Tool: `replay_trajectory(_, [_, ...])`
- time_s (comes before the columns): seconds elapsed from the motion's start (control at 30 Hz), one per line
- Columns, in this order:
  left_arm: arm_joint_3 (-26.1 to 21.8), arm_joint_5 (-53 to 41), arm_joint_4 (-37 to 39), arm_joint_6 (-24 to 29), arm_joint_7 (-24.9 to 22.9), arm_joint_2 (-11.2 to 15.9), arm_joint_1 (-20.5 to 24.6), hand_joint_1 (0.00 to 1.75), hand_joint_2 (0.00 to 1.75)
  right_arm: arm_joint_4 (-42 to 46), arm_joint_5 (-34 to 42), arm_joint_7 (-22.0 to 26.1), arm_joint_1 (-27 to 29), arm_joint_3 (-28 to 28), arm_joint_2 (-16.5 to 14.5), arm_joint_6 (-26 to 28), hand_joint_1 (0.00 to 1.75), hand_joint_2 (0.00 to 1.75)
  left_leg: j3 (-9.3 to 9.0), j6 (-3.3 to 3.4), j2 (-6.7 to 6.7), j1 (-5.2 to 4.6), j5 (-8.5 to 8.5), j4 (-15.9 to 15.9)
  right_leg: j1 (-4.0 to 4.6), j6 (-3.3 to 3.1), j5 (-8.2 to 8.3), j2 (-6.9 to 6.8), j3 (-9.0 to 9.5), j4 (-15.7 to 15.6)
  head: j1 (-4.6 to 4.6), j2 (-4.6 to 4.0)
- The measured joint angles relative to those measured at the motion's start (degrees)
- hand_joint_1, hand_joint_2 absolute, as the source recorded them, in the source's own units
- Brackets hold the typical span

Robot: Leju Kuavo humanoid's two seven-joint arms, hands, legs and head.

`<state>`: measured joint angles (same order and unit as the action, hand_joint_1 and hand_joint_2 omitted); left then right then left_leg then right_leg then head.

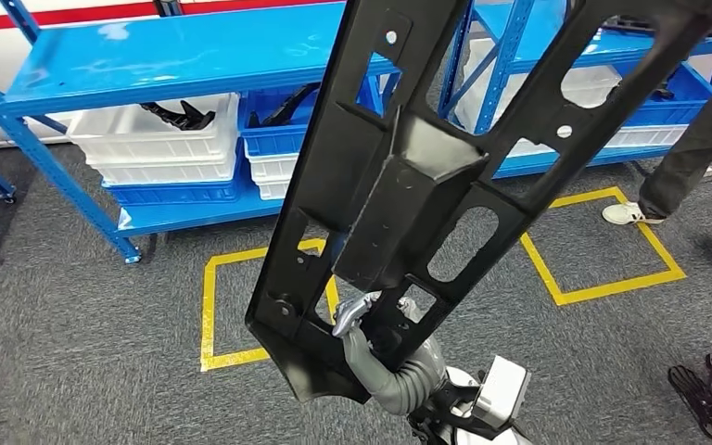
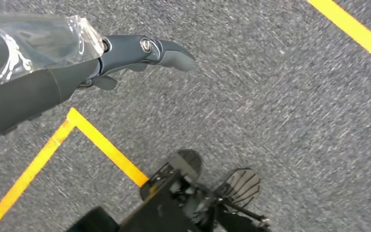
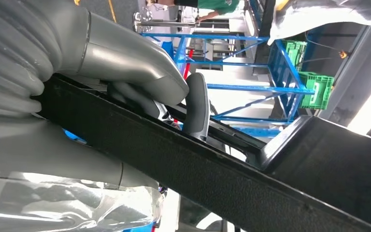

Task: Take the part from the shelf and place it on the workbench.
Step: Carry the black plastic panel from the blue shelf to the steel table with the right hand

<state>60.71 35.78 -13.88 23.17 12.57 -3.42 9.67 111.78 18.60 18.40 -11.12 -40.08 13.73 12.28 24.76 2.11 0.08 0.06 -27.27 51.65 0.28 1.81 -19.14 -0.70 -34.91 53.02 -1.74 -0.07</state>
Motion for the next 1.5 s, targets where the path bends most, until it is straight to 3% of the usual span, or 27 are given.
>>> replay_trajectory(0.07, [-0.2, 0.3, 0.0, 0.1, 0.1, 0.0, -0.4, 0.00, 1.75, 0.0, 0.1, 0.0, 0.1, 0.3, 0.0, 0.3, 1.75, 1.75, 1.25, 0.90, 0.22, 0.13, 1.18, 0.1, -0.19, 0.61, -1.70, 0.14, -1.11, 1.4, 0.02, -0.01])
replay_trajectory(0.17, [-0.6, 0.4, 0.0, 0.1, 0.2, 0.1, -0.6, 0.00, 1.75, 0.0, 0.1, 0.0, 0.2, 0.7, 0.1, 0.5, 1.75, 1.75, 3.40, 1.80, 0.41, 0.11, 3.02, 0.1, -0.53, 1.45, -10.05, 0.29, -4.09, 11.5, -0.12, 0.01])
replay_trajectory(0.2, [-0.7, 0.4, 0.0, 0.1, 0.3, 0.1, -0.6, 0.00, 1.75, 0.0, 0.1, 0.0, 0.2, 0.8, 0.1, 0.5, 1.75, 1.75, 4.17, 1.85, 0.43, 0.06, 3.62, 0.1, -0.58, 1.66, -11.63, 0.29, -4.93, 15.6, -0.14, 0.01])
replay_trajectory(0.23, [-0.7, 0.4, 0.0, 0.1, 0.3, 0.1, -0.7, 0.00, 1.75, 0.0, 0.1, 0.0, 0.3, 0.9, 0.2, 0.6, 1.75, 1.75, 4.92, 1.79, 0.47, 0.05, 4.22, 0.1, -0.63, 1.79, -11.47, 0.29, -5.16, 18.3, -0.14, 0.00])
replay_trajectory(0.27, [-0.7, 0.4, 0.0, 0.1, 0.3, 0.1, -0.7, 0.00, 1.75, 0.0, 0.1, 0.0, 0.4, 1.0, 0.2, 0.6, 1.75, 1.75, 5.64, 1.69, 0.51, 0.04, 4.81, 0.2, -0.70, 1.85, -10.02, 0.29, -4.55, 19.2, -0.14, 0.00])
replay_trajectory(0.3, [-0.7, 0.4, 0.0, 0.1, 0.3, 0.1, -0.8, 0.00, 1.75, 0.0, 0.1, -0.1, 0.5, 1.1, 0.3, 0.6, 1.75, 1.75, 6.32, 1.56, 0.54, 0.05, 5.35, 0.2, -0.76, 1.83, -8.12, 0.29, -3.08, 18.2, -0.14, 0.00])
replay_trajectory(0.37, [-0.8, 0.4, 0.0, 0.1, 0.3, 0.2, -0.8, 0.00, 1.75, 0.0, 0.1, -0.1, 0.5, 1.3, 0.4, 0.6, 1.75, 1.75, 7.47, 1.19, 0.52, -0.01, 6.28, 0.4, -0.75, 1.53, -6.20, 0.29, 2.84, 10.8, -0.16, 0.01])
replay_trajectory(0.43, [-0.8, 0.4, 0.0, 0.2, 0.4, 0.2, -0.8, 0.00, 1.75, 0.2, 0.1, -0.1, 0.4, 1.5, 0.4, 0.6, 1.75, 1.75, 8.19, 0.61, 0.48, -0.17, 7.00, 0.8, -0.52, 0.86, -7.95, 0.32, 8.53, 2.3, -0.15, 0.01])
replay_trajectory(0.47, [-0.8, 0.4, 0.0, 0.3, 0.4, 0.2, -0.8, 0.00, 1.75, 0.2, 0.1, -0.1, 0.4, 1.6, 0.4, 0.6, 1.75, 1.75, 8.43, 0.25, 0.50, -0.22, 7.36, 1.0, -0.36, 0.45, -8.92, 0.35, 9.85, -0.1, -0.14, 0.01])
replay_trajectory(0.53, [-0.9, 0.5, 0.0, 0.5, 0.5, 0.2, -0.9, 0.00, 1.75, 0.3, 0.1, -0.1, 0.5, 1.6, 0.4, 0.6, 1.75, 1.75, 8.91, -0.48, 0.51, -0.14, 7.69, 1.3, -0.44, -0.50, -9.09, 0.39, 9.82, -1.1, -0.14, 0.01])
replay_trajectory(0.57, [-0.9, 0.5, 0.0, 0.6, 0.5, 0.2, -0.9, 0.00, 1.75, 0.3, 0.1, -0.1, 0.6, 1.6, 0.5, 0.6, 1.75, 1.75, 9.37, -0.84, 0.49, -0.04, 6.85, 2.3, -0.52, -0.99, -8.74, 0.40, 9.54, -1.1, -0.10, 0.01])
replay_trajectory(0.63, [-1.0, 0.6, 0.0, 0.7, 0.5, 0.2, -1.0, 0.00, 1.75, 0.3, 0.1, -0.1, 0.6, 1.6, 0.5, 0.6, 1.75, 1.75, 11.45, -1.52, 0.39, 0.22, 2.74, 7.6, -0.61, -1.80, -8.01, 0.35, 8.95, -1.2, -0.06, 0.00])
replay_trajectory(0.7, [-1.0, 0.6, 0.0, 0.7, 0.5, 0.2, -1.1, 0.00, 1.75, 0.3, 0.1, -0.2, 0.6, 1.6, 0.5, 0.6, 1.75, 1.75, 14.40, -2.07, 0.38, 0.32, -1.81, 15.9, -0.46, -2.18, -7.39, 0.31, 8.19, -1.1, -0.04, 0.00])
replay_trajectory(0.73, [-1.0, 0.6, 0.0, 0.7, 0.5, 0.2, -1.1, 0.00, 1.75, 0.3, 0.3, -0.3, 0.7, 1.6, 0.5, 0.6, 1.75, 1.75, 15.25, -2.21, 0.38, 0.35, -2.85, 18.9, -0.37, -2.21, -7.12, 0.32, 7.81, -1.1, -0.04, 0.00])
replay_trajectory(0.77, [-1.0, 0.6, 0.0, 0.7, 0.5, 0.2, -1.2, 0.00, 1.75, 0.3, 0.5, -0.5, 0.7, 1.6, 0.5, 0.5, 1.75, 1.75, 15.10, -2.23, 0.37, 0.36, -2.82, 19.8, -0.28, -2.20, -6.87, 0.51, 7.49, -1.1, -0.05, 0.00])
replay_trajectory(0.8, [-1.0, 0.6, 0.0, 0.7, 0.5, 0.2, -1.2, 0.00, 1.75, 0.3, 0.7, -0.6, 0.7, 1.6, 0.5, 0.5, 1.75, 1.75, 13.79, -2.12, 0.32, 0.35, -1.83, 18.4, -0.19, -2.14, -6.67, 0.75, 7.23, -1.1, -0.05, -0.01])
replay_trajectory(0.9, [-1.0, 0.7, 0.0, 0.7, 0.5, 0.3, -1.2, 0.00, 1.75, 0.3, 1.3, -0.9, 0.7, 1.6, 0.5, 0.5, 1.75, 1.75, 5.79, -0.94, -1.52, 0.16, 2.42, 5.8, 0.07, -1.82, -6.28, 1.69, 6.82, -1.0, -0.06, 0.00])
replay_trajectory(0.97, [-1.1, 0.7, 0.0, 0.7, 0.5, 0.3, -1.3, 0.00, 1.75, 0.3, 1.3, -1.0, 0.6, 1.6, 0.5, 0.4, 1.75, 1.75, 3.07, -0.26, -2.66, 0.02, 3.07, 1.1, 0.16, -1.46, -5.98, 2.32, 6.50, -1.0, -0.09, 0.01])
replay_trajectory(1.03, [-1.1, 0.7, 0.0, 0.7, 0.5, 0.3, -1.4, 0.00, 1.75, 0.3, 1.3, -1.0, 0.6, 1.7, 0.5, 0.4, 1.75, 1.75, 3.03, 0.05, -2.09, 0.05, 2.99, 0.4, 0.21, -0.97, -5.61, 3.09, 6.05, -0.8, -0.10, 0.01])
replay_trajectory(1.1, [-1.1, 0.7, 0.0, 0.7, 0.5, 0.2, -1.4, 0.00, 1.75, 0.3, 1.4, -1.0, 0.6, 1.8, 0.6, 0.4, 1.75, 1.75, 3.14, 0.50, -1.16, 0.42, 3.10, -0.1, 0.23, -0.41, -6.55, 3.07, 5.08, 0.7, -0.18, 0.00])
replay_trajectory(1.13, [-1.1, 0.8, 0.0, 0.7, 0.5, 0.2, -1.3, 0.00, 1.75, 0.3, 1.4, -1.0, 0.6, 1.8, 0.7, 0.4, 1.75, 1.75, 3.21, 0.71, -0.70, 0.62, 3.22, -0.3, 0.18, -0.09, -8.00, 2.72, 3.90, 3.1, -0.26, 0.00])
replay_trajectory(1.23, [-1.1, 0.8, 0.0, 0.7, 0.5, 0.2, -1.4, 0.00, 1.75, 0.3, 1.4, -1.0, 0.7, 1.9, 0.8, 0.4, 1.75, 1.75, 3.47, 0.97, 0.78, 0.68, 3.33, -0.3, -0.36, 0.89, -13.59, 1.69, -1.99, 15.4, -0.40, 0.00])
replay_trajectory(1.3, [-1.1, 0.8, 0.0, 0.7, 0.5, 0.2, -1.5, 0.00, 1.75, 0.3, 1.4, -1.0, 0.8, 1.9, 0.9, 0.4, 1.75, 1.75, 3.48, 0.93, 1.85, 0.74, 3.31, -0.3, -0.82, 1.38, -13.42, 1.43, -3.33, 18.1, -0.40, 0.00])
replay_trajectory(1.33, [-1.1, 0.8, 0.0, 0.7, 0.5, 0.2, -1.5, 0.00, 1.75, 0.3, 1.4, -1.0, 0.8, 1.9, 1.0, 0.4, 1.75, 1.75, 3.42, 0.84, 2.35, 0.81, 3.26, -0.2, -1.07, 1.60, -11.75, 1.06, -2.27, 15.9, -0.40, 0.00])
replay_trajectory(1.4, [-1.1, 0.8, 0.0, 0.7, 0.5, 0.2, -1.5, 0.00, 1.75, 0.3, 1.5, -1.1, 0.8, 1.9, 1.0, 0.4, 1.75, 1.75, 3.32, 0.31, 3.22, 0.79, 2.93, 0.2, -1.37, 2.09, -7.65, -1.36, 1.87, 7.5, -0.42, 0.00])
replay_trajectory(1.47, [-1.1, 0.8, 0.0, 0.7, 0.5, 0.2, -1.4, 0.00, 1.75, 0.4, 1.7, -1.2, 0.7, 2.0, 1.1, 0.4, 1.75, 1.75, 3.51, -0.47, 4.03, 0.50, 2.53, 0.8, -1.23, 1.63, -5.96, -3.45, 4.27, 1.9, -0.36, 0.00])
replay_trajectory(1.5, [-1.1, 0.8, 0.0, 0.7, 0.5, 0.2, -1.4, 0.00, 1.75, 0.4, 1.8, -1.3, 0.7, 2.1, 1.1, 0.4, 1.75, 1.75, 3.63, -0.80, 4.54, 0.35, 2.43, 1.0, -1.02, 1.18, -6.08, -3.52, 4.29, 1.3, -0.33, 0.00])
